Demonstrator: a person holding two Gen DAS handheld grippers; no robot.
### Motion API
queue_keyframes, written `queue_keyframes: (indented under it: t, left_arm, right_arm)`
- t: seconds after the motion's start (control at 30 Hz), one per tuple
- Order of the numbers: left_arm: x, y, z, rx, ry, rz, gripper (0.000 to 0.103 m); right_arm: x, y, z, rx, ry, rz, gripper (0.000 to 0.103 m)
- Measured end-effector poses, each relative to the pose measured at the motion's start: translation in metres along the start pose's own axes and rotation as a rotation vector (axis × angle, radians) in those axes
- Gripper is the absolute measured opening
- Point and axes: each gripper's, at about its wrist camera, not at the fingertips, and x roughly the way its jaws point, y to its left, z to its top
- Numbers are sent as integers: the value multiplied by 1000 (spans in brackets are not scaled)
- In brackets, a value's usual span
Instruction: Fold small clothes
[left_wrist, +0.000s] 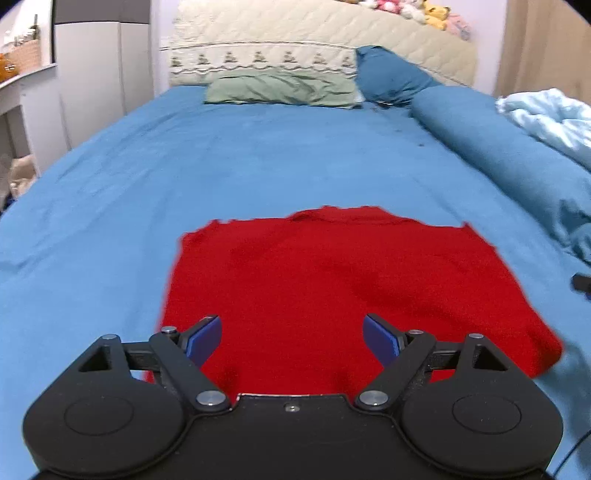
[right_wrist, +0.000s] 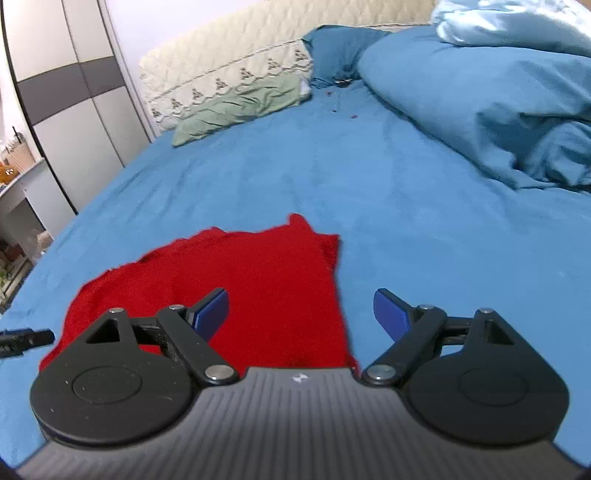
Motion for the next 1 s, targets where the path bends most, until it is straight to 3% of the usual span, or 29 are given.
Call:
queue_keyframes:
  t: [0.37, 0.53, 0.63, 0.8, 0.87, 0.93, 1.0]
  left_arm:
    - [59, -53, 4, 46, 80, -10, 88]
    - [90, -56, 10, 25, 120, 6, 88]
    - [107, -54, 7, 16, 157, 25, 88]
    - [124, -51, -2, 41, 196, 54, 99]
    - [128, -48, -1, 21, 218, 65, 103]
    - [133, -49, 2, 22, 242, 78, 103]
    - [137, -53, 6, 35, 271, 97, 103]
  right_arm:
    - [36, -10, -47, -49, 77, -76, 96]
    - [63, 6, -67, -180, 127, -118, 94]
    - [68, 8, -74, -176, 105, -123, 92]
    - [66, 12, -75, -186, 85, -106, 61]
    - [66, 17, -73, -185, 91, -97, 36]
    - [68, 18, -68, -136, 115, -73, 27]
    - [69, 15, -58, -35, 141, -66, 24]
